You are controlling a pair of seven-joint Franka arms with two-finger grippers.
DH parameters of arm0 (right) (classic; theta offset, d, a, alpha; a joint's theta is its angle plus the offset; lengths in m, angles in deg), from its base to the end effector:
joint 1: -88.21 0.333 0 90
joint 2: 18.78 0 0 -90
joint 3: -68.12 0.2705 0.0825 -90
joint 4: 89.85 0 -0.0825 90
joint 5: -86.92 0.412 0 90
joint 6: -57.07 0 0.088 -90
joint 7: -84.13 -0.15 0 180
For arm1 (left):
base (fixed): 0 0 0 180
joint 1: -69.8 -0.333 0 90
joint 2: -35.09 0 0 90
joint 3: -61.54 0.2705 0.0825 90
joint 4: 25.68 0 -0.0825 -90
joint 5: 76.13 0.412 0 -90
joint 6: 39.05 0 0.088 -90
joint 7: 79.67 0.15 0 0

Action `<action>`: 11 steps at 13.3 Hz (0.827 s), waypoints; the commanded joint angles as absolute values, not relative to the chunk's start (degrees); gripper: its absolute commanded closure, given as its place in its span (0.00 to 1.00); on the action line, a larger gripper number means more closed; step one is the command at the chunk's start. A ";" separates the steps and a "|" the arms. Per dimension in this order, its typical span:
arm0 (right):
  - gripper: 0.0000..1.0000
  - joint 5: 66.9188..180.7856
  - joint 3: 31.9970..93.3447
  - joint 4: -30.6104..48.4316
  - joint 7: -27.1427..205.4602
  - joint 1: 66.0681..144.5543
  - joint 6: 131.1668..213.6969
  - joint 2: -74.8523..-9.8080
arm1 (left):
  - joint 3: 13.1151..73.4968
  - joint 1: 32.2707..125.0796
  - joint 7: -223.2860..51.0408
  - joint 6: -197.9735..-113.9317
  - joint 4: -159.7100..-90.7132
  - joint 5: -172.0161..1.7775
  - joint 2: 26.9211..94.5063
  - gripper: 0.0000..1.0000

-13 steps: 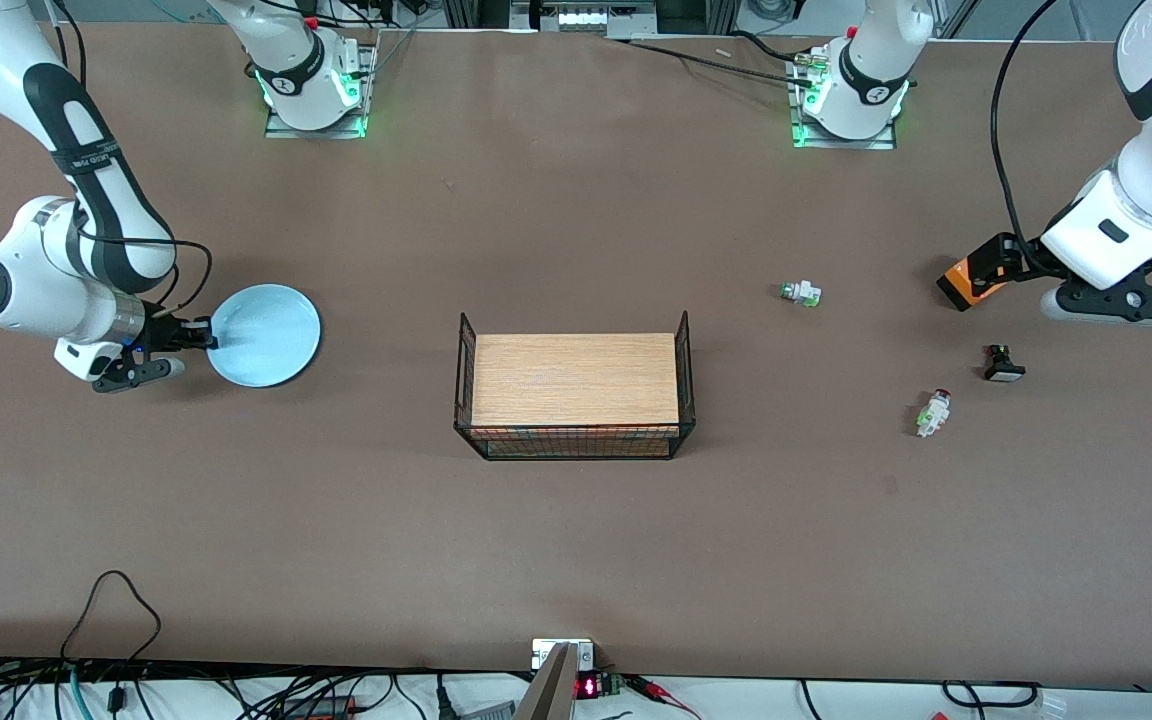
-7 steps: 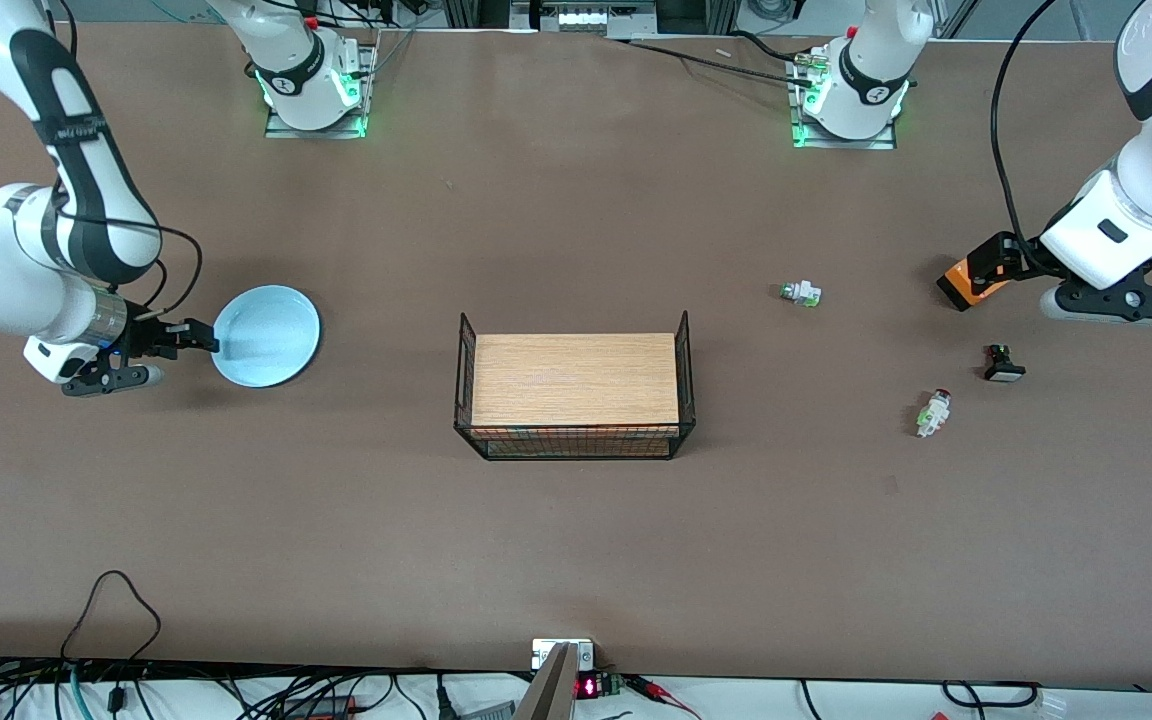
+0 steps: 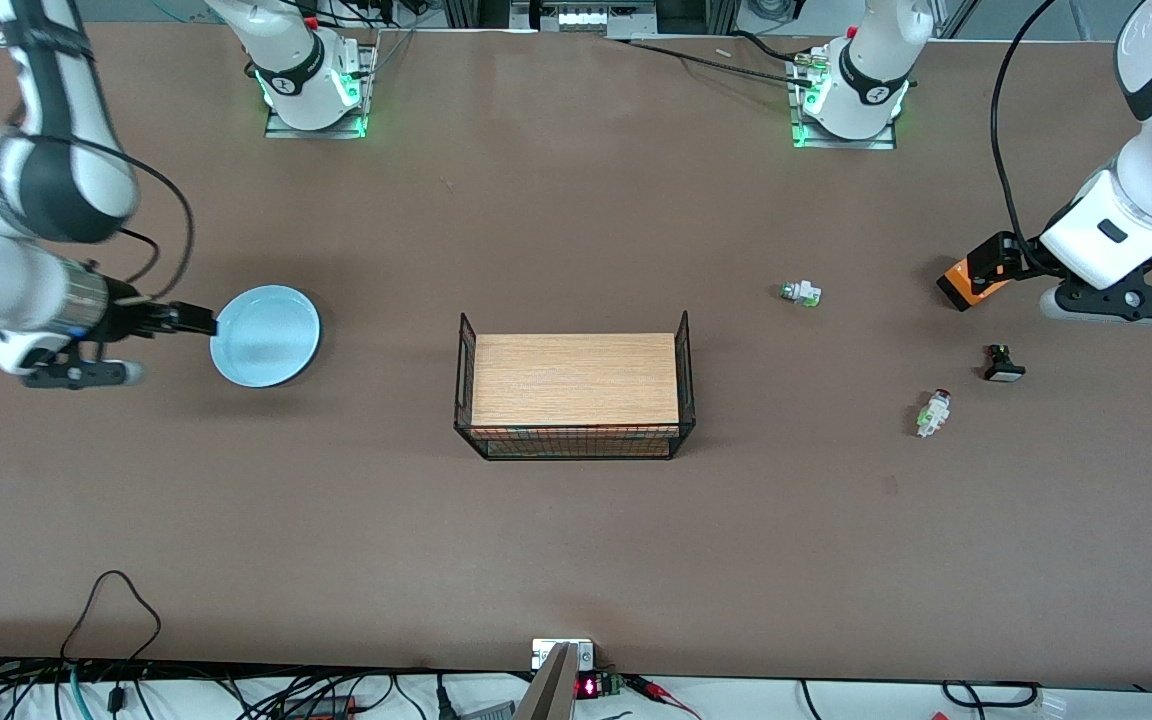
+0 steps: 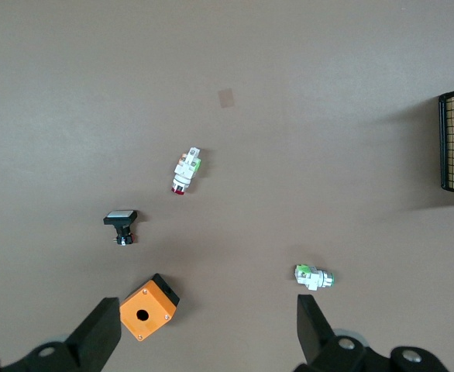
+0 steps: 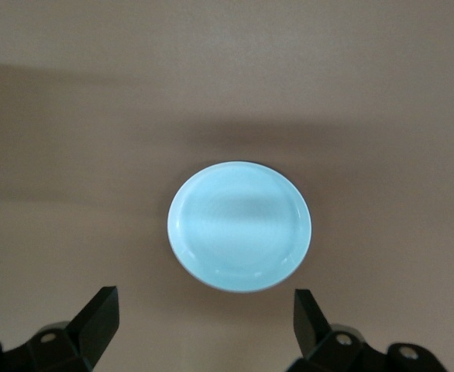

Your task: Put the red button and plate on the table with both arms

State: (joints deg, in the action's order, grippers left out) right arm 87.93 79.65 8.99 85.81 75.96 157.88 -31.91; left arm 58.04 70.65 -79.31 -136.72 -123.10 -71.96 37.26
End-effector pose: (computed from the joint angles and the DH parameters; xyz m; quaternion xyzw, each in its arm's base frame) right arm 0.6120 -0.0088 0.3387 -0.9950 -0.0055 0.0943 0.0333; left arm 0.5947 -0.0349 0.4604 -0.9982 0.0465 0.0155 0.0354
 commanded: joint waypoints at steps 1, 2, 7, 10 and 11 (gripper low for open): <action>0.00 86.66 79.28 -2.36 81.68 77.57 146.75 -32.84 | 58.03 70.59 -79.67 -135.38 -121.83 -72.79 37.46 0.00; 0.00 86.48 78.76 -4.75 81.58 78.71 144.37 -32.75 | 58.03 70.59 -79.67 -135.38 -121.91 -72.79 37.47 0.00; 0.00 86.13 62.78 -12.06 82.72 90.57 140.05 -31.53 | 57.94 70.59 -79.85 -135.03 -121.83 -72.79 37.38 0.00; 0.00 86.39 62.32 -12.60 82.20 89.97 138.81 -27.60 | 57.94 70.59 -79.76 -135.03 -121.83 -72.79 37.47 0.00; 0.00 86.13 62.32 -10.16 82.19 89.88 139.34 -26.35 | 57.94 70.59 -79.85 -135.03 -121.83 -72.79 37.47 0.00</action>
State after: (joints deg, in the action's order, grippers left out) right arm 86.61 62.73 -12.56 82.46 89.14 140.15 -29.99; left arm 58.04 70.65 -79.36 -136.36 -123.09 -71.96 37.26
